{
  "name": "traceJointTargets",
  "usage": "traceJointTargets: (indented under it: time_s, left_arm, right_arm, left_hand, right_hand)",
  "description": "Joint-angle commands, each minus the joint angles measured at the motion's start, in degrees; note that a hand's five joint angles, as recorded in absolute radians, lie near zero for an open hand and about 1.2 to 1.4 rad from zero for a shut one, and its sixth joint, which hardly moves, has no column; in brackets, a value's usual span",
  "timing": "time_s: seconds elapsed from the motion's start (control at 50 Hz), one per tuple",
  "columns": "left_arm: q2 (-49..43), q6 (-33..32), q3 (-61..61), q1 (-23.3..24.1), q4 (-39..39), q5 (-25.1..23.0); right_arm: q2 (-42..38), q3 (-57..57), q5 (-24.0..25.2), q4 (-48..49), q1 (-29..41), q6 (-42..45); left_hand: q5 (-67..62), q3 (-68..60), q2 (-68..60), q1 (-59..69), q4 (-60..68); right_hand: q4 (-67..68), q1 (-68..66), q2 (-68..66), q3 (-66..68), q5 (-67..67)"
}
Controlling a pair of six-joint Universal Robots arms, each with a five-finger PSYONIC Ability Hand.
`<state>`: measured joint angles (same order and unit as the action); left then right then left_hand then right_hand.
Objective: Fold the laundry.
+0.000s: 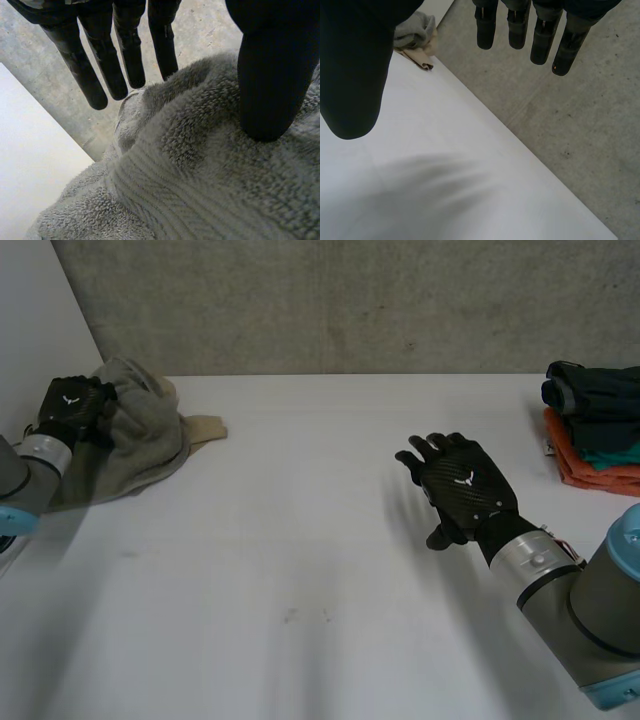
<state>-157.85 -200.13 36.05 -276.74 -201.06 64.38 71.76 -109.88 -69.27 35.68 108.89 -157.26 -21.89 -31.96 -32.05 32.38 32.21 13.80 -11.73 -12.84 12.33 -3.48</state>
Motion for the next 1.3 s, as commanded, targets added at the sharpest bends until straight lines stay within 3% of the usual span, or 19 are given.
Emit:
traceJointTargets:
  time_s: [0.02,0.08,0.12,0.22,0.36,0.48,0.56,0.64,0.68,0.7,0.72,0.76,0.84,0.96,1.08,1.3]
  left_arm:
    - [-4.31,0.00,-5.37,0.06,0.32,-0.04]
    - [-4.40,0.00,-5.47,0.15,0.23,-0.04]
    - [-4.40,0.00,-5.47,0.59,0.14,-0.04]
    - [-1.86,0.09,-3.36,2.69,-0.47,1.18]
    - [18.25,1.40,16.57,8.14,-3.28,3.21]
    - [38.27,9.38,36.94,20.51,-10.04,2.86]
    - [46.20,15.45,46.00,27.02,-11.63,2.86]
    - [45.62,19.16,50.69,34.14,-10.76,2.68]
    - [43.78,19.42,51.48,37.31,-9.53,2.33]
    - [41.77,19.25,51.75,40.28,-6.83,1.46]
    - [41.22,19.16,51.66,41.71,-4.80,0.84]
    - [40.43,18.72,51.14,43.56,-0.85,-0.30]
    - [41.13,17.05,48.51,41.90,6.55,-0.22]
    - [43.59,16.17,47.53,32.68,10.51,3.90]
    - [44.65,15.82,48.50,29.60,10.25,12.15]
    - [39.65,13.89,48.32,26.52,10.69,13.23]
  right_arm:
    - [-0.40,0.28,-0.95,0.09,0.01,0.12]
    - [-0.40,0.28,-0.95,0.00,0.01,0.12]
    - [-0.40,0.28,-0.95,0.09,0.01,0.12]
    - [-0.40,0.19,-0.95,0.09,0.01,0.20]
    - [-0.31,0.19,-1.48,0.27,0.01,-0.06]
    - [-0.22,0.72,-3.76,0.09,-0.52,-0.15]
    - [-0.13,0.81,-5.69,0.18,-1.40,-0.15]
    - [-0.04,1.16,-7.54,0.18,-2.36,-0.24]
    - [0.04,1.42,-8.77,0.18,-2.98,-0.50]
    - [0.04,1.51,-9.21,0.18,-3.24,-0.59]
    - [0.04,1.68,-9.65,0.09,-3.42,-0.59]
    - [0.04,2.21,-10.44,0.00,-3.59,-0.76]
    - [0.22,2.48,-10.62,-0.08,-3.59,-1.29]
    - [0.57,3.35,-10.01,-2.54,-3.59,-1.38]
    - [2.24,6.16,-7.46,-13.08,-3.51,-1.20]
    - [4.26,10.48,-4.73,-34.53,0.96,-5.06]
  left_hand:
    - [-16.44,-16.37,-16.28,15.95,16.12]
    - [-31.26,-31.19,-31.10,30.77,30.93]
    - [-47.90,-47.83,-47.74,47.40,47.57]
    - [-48.11,-48.04,-47.95,47.62,47.79]
    - [-48.11,-48.04,-47.95,47.62,47.79]
    - [-48.11,-48.04,-47.95,47.62,47.79]
    - [-48.11,-48.04,-47.95,47.62,47.79]
    - [-48.11,-48.04,-47.95,47.62,47.79]
    - [-23.89,-23.82,-23.73,23.40,23.57]
    - [5.90,5.97,6.06,-6.39,-6.22]
    - [16.02,16.09,16.18,-16.52,-16.35]
    - [21.50,21.57,21.66,-21.99,-21.82]
    - [21.67,21.75,21.83,-22.17,-22.00]
    - [19.66,19.74,19.82,-20.16,-19.99]
    - [19.49,19.56,19.65,-19.98,-19.81]
    - [16.62,16.70,16.79,-17.12,-16.95]
  right_hand:
    - [-3.80,1.73,2.84,-2.33,3.48]
    - [-3.80,1.73,2.84,-2.33,3.48]
    - [-3.80,1.73,2.84,-2.33,3.48]
    - [-3.80,1.73,2.84,-2.33,3.48]
    - [-3.80,1.73,2.84,-2.33,3.48]
    - [-3.80,1.73,2.84,-2.33,3.48]
    - [-3.80,1.73,2.84,-2.33,3.48]
    - [-3.80,1.73,2.84,-2.33,3.48]
    - [-3.80,1.73,2.84,-2.33,3.48]
    - [-3.80,1.73,2.84,-2.33,3.48]
    - [-3.80,1.73,2.84,-2.33,3.48]
    - [-3.80,1.73,2.84,-2.33,3.48]
    - [-3.80,1.73,2.84,-2.33,3.48]
    - [-3.80,1.73,2.84,-2.33,3.48]
    - [-3.80,1.73,2.84,-2.33,3.48]
    - [-3.80,1.73,2.84,-2.33,3.48]
